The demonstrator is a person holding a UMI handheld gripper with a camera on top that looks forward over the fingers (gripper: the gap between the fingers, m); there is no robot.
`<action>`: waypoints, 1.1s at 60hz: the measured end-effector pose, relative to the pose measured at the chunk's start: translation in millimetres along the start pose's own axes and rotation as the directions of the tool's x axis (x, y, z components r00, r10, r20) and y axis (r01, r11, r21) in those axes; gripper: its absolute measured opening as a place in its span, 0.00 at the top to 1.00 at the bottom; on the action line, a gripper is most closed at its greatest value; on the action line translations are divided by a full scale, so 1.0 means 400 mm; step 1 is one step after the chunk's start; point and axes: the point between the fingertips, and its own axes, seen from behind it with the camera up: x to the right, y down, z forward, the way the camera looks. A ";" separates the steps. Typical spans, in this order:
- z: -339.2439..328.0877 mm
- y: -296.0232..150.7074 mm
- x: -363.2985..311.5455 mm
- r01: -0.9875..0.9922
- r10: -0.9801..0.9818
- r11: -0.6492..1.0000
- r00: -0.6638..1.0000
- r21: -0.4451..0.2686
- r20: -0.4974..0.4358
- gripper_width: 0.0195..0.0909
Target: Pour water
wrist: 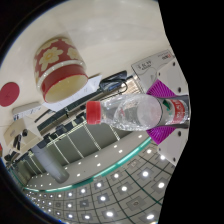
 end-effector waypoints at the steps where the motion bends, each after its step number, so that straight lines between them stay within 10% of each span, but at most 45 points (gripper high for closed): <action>1: 0.002 -0.008 0.005 -0.016 0.016 1.000 1.000 0.004 -0.001 0.82; 17: -0.001 -0.026 0.027 0.007 -0.007 1.000 0.999 -0.005 -0.047 0.82; 29: 0.010 0.015 -0.034 0.403 -0.414 0.909 0.903 -0.107 -0.111 0.82; 46: -0.025 -0.084 -0.336 0.965 -0.972 0.234 0.228 -0.118 -0.062 0.82; 66: -0.130 -0.470 -0.410 0.874 -0.844 -0.430 -0.479 -0.227 -0.243 0.82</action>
